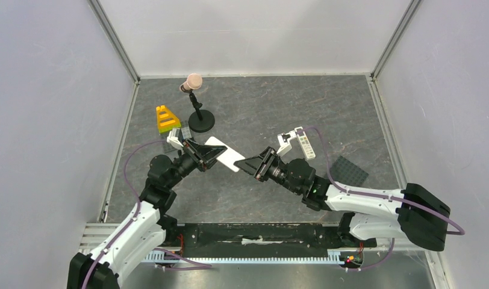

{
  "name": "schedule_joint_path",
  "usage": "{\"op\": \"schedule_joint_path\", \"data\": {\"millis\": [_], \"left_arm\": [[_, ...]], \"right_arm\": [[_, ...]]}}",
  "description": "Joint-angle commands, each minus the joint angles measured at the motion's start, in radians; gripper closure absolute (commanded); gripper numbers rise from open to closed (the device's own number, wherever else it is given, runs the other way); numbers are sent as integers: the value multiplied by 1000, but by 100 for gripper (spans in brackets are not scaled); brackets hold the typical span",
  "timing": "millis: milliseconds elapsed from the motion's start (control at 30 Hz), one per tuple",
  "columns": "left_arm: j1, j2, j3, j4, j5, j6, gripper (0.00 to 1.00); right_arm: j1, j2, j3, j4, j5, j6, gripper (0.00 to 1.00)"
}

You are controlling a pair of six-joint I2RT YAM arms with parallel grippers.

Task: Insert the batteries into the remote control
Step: Load the battery cover into the remote control.

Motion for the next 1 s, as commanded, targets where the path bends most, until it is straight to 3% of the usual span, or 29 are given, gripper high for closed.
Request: {"op": "schedule_joint_path", "data": {"millis": [0, 133, 233, 500, 600, 767, 967], "left_arm": [[-92, -16, 80, 63, 289, 72, 98], [-93, -53, 123, -84, 259, 171, 98], [-91, -72, 162, -169, 220, 241, 98], [-89, -71, 217, -258, 186, 333, 98], [-90, -72, 216, -261, 197, 348, 98], [-90, -63, 234, -246, 274, 388, 98], [-90, -17, 276, -194, 448, 432, 98]], "right_arm": [[26, 79, 90, 8, -99, -24, 92], [22, 49, 70, 13, -102, -37, 89], [18, 0, 18, 32, -108, -44, 79], [14, -194, -42, -95, -118, -175, 27], [14, -278, -41, -154, -105, -251, 15], [14, -376, -15, -250, -138, -390, 9], [12, -296, 122, -433, -363, -637, 11]]}}
